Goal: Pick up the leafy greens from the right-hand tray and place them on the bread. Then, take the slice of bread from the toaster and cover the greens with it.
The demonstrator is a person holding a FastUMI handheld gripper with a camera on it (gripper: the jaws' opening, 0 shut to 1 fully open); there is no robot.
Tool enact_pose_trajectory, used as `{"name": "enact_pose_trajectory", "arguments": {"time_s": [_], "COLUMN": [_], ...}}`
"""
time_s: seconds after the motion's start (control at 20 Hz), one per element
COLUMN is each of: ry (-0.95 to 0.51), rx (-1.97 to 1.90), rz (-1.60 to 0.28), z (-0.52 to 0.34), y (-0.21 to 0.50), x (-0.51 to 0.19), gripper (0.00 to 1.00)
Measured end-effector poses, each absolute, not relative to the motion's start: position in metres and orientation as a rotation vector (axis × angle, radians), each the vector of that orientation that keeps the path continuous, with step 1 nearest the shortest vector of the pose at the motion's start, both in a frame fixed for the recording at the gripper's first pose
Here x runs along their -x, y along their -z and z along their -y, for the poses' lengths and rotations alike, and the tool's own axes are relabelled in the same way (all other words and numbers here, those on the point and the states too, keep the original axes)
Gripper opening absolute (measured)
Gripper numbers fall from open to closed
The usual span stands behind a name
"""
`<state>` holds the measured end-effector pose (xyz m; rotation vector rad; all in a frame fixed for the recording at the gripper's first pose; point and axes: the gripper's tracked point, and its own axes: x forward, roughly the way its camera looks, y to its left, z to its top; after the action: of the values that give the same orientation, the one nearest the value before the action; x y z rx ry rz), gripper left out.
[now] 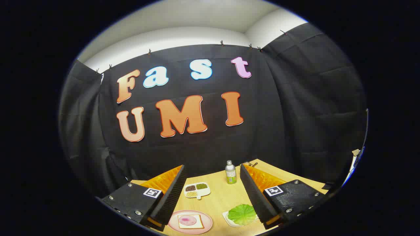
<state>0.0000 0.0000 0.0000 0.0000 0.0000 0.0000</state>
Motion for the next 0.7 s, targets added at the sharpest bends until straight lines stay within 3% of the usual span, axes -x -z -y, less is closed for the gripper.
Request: {"name": "enact_pose_trajectory", "arguments": {"time_s": [0.7], "ry": [-0.052], "rx": [0.051], "rz": [-0.114], "z": [-0.016], "y": [0.030], "x": [-0.023], "gripper": [0.98]}}
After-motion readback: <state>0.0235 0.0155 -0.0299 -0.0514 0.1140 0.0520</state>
